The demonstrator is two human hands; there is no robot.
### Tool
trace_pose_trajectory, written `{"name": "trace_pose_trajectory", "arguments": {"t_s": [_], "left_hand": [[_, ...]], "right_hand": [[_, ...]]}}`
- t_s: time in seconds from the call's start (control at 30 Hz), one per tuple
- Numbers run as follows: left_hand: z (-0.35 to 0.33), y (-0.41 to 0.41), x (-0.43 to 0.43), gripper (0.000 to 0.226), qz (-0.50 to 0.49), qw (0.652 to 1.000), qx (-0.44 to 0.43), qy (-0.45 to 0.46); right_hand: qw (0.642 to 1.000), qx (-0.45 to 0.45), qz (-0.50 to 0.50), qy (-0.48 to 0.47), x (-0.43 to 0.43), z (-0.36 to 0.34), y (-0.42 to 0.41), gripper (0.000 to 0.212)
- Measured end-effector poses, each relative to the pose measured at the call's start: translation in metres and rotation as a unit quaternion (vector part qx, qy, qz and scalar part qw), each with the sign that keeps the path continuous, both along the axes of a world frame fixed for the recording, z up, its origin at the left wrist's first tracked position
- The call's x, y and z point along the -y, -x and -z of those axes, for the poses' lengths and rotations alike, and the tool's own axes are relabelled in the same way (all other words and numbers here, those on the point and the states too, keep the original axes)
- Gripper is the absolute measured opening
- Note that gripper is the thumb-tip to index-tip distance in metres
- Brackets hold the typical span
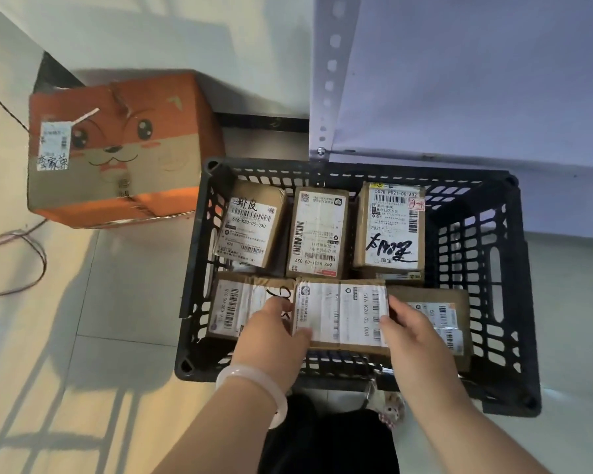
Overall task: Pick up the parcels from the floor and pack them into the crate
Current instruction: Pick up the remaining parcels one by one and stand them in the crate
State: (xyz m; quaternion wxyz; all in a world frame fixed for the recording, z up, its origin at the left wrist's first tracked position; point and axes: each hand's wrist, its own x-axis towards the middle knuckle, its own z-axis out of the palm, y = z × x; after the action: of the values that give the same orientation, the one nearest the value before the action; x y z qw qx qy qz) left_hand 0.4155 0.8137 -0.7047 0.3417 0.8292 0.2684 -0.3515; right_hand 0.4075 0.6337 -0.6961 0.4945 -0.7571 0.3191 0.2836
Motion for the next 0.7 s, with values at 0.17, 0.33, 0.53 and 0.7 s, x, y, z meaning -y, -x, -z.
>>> {"name": "trace_pose_trajectory", "arguments": {"t_s": [0.17, 0.33, 0.53, 0.7], "left_hand": [[0.000, -0.001, -0.003, 0.041, 0.017, 1.000, 0.006, -0.019], [-0.003, -0.005, -0.006, 0.037, 0.015, 1.000, 0.011, -0.012], [-0.002, -0.012, -0.005, 0.038, 0.038, 0.999, 0.015, -0.016], [0.004, -0.001, -0.004, 0.038, 0.028, 0.999, 0.024, -0.003]], "right_hand": [[0.999, 0.004, -0.033, 0.021, -0.008, 0.003, 0.000, 0.033], [0.996, -0.004, -0.081, 0.039, -0.010, 0.008, -0.008, 0.039], [0.998, 0.012, -0.041, 0.041, -0.007, 0.008, -0.008, 0.040], [0.997, 0.040, -0.025, 0.063, -0.015, 0.010, 0.000, 0.036]]}}
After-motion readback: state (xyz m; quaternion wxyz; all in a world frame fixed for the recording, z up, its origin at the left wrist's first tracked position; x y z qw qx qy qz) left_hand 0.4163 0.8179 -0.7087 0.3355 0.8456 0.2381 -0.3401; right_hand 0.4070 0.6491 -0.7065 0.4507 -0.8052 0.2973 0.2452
